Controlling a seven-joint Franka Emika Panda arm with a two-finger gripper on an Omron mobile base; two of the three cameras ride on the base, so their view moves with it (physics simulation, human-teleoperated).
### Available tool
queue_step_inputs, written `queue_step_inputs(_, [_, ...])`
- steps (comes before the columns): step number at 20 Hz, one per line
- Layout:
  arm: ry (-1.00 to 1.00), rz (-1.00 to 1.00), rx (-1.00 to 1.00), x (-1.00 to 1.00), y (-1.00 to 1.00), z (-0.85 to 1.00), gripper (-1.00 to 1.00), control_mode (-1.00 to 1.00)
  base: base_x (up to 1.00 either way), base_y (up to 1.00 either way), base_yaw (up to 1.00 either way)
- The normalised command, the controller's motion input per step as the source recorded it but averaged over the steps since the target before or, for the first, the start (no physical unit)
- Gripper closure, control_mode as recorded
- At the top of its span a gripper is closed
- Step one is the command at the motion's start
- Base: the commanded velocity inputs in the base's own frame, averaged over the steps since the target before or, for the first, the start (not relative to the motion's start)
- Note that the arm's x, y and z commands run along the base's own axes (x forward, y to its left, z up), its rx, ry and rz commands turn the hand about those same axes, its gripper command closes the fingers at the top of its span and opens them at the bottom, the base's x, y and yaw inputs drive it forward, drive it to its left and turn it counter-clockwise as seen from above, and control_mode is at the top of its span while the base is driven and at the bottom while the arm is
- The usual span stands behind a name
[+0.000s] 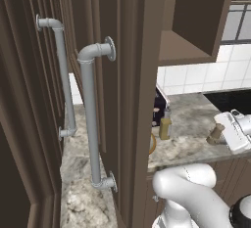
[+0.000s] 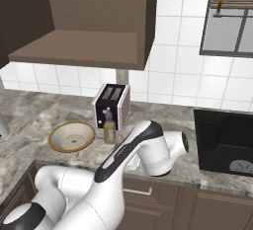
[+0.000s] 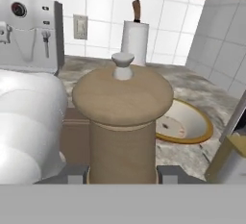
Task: Retrieve the bottle and the shaker from the cabinet and place them next to the mixing bowl on the counter. Then add garlic from the fridge to the mixing bowl.
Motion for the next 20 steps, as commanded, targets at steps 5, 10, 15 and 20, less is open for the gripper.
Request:
queue_step_inputs(5, [0.00, -0.05, 0.00, 0.24, 0.00, -0.38, 1.00, -1.00, 0.00, 0.00, 0.00])
queue_step_inputs(10, [0.07, -0.11, 0.00, 0.26, 0.00, -0.32, 1.00, -1.00, 0.00, 0.00, 0.00])
queue_step_inputs(15, [0.07, -0.13, 0.00, 0.29, 0.00, -0.27, 1.00, -1.00, 0.00, 0.00, 0.00])
queue_step_inputs(20, [0.01, -0.10, 0.00, 0.14, 0.08, -0.30, 1.00, -1.00, 0.00, 0.00, 0.00])
